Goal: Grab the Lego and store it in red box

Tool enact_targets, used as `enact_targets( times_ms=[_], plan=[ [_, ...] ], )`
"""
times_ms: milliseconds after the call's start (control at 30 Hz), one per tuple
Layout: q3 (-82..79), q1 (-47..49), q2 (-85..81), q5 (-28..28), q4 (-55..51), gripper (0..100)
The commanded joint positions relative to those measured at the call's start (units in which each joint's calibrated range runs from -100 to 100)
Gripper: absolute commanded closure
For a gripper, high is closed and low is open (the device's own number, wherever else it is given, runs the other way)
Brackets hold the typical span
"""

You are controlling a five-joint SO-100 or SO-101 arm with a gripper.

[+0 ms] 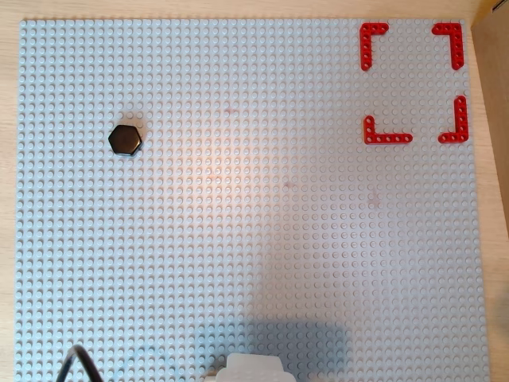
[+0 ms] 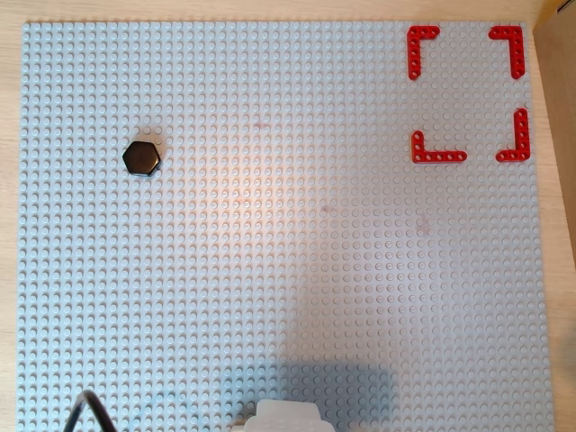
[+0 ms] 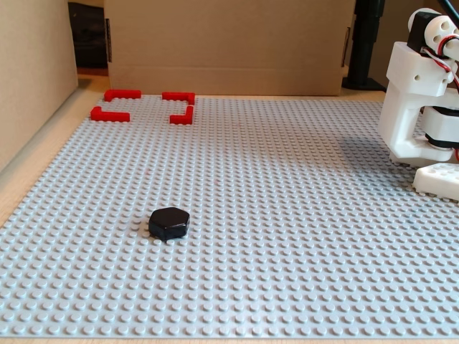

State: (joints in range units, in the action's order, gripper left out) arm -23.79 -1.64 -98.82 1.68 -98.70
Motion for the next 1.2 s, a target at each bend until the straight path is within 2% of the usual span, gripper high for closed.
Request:
enact_targets(
  times_ms=[0,600,733,933,1067,1167],
  plan=[
    [0.0,0.3,-0.4,0.2,-0.1,99],
    [0.7,0.4,-0.4,0.3,-0.1,99],
    [8.0,0.1,-0.5,0.4,0.2,99],
    [15.3,-2.3,-0.1,0.5,8.4,99],
    [15.3,-2.0,7.4,1.5,7.0,99],
    [19.2,-1.8,18.1,1.3,2.0,99]
  ],
)
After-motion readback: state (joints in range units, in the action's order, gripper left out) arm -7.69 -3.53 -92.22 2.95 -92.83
